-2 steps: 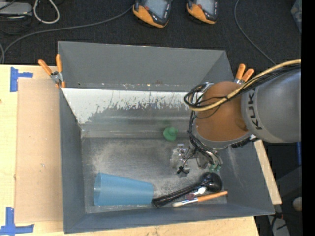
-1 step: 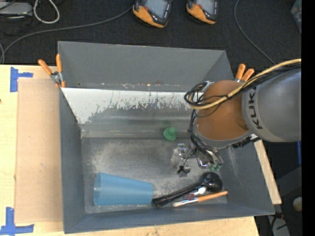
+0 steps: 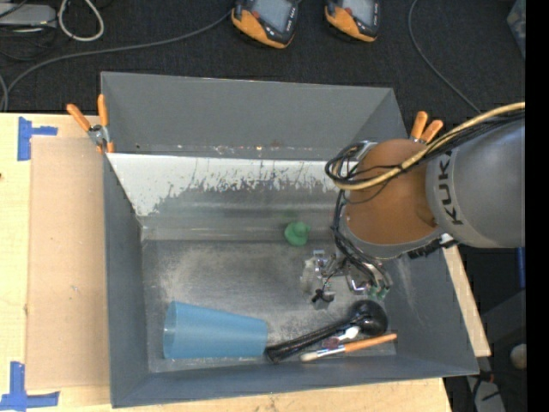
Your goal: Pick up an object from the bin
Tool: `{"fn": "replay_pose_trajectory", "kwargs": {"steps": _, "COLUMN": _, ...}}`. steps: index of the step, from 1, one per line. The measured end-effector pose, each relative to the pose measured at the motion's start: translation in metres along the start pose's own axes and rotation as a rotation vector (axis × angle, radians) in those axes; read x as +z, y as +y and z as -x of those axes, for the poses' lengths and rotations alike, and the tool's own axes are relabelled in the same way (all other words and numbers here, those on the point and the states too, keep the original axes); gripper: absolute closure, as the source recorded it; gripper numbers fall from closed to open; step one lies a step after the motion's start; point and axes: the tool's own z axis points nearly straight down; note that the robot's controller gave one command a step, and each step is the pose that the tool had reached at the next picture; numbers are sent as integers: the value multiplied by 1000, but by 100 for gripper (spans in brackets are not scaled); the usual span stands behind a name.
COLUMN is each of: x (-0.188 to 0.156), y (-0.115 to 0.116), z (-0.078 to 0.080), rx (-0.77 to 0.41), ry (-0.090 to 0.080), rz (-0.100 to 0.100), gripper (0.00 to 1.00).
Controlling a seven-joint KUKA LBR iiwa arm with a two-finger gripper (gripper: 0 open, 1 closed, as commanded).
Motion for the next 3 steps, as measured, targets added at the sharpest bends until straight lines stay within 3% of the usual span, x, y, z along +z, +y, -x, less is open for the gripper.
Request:
{"fn": "replay_pose_trajectory", "kwargs": {"steps": 1, "x": 24, "y": 21, "z": -3, "rx": -292, "ry": 6, "rz": 2, "gripper": 100}}
{"fn": "replay_pose_trajectory", "kwargs": {"steps": 2, "x": 2, "y": 8, "z": 14, "rx": 6, "ry": 4, "rz": 0, "gripper": 100}}
{"fn": "replay_pose_trajectory", "kwargs": {"steps": 3, "x": -2, "y": 14, "z": 9, "rx": -52, "ry": 6, "rz": 0, "gripper": 100}}
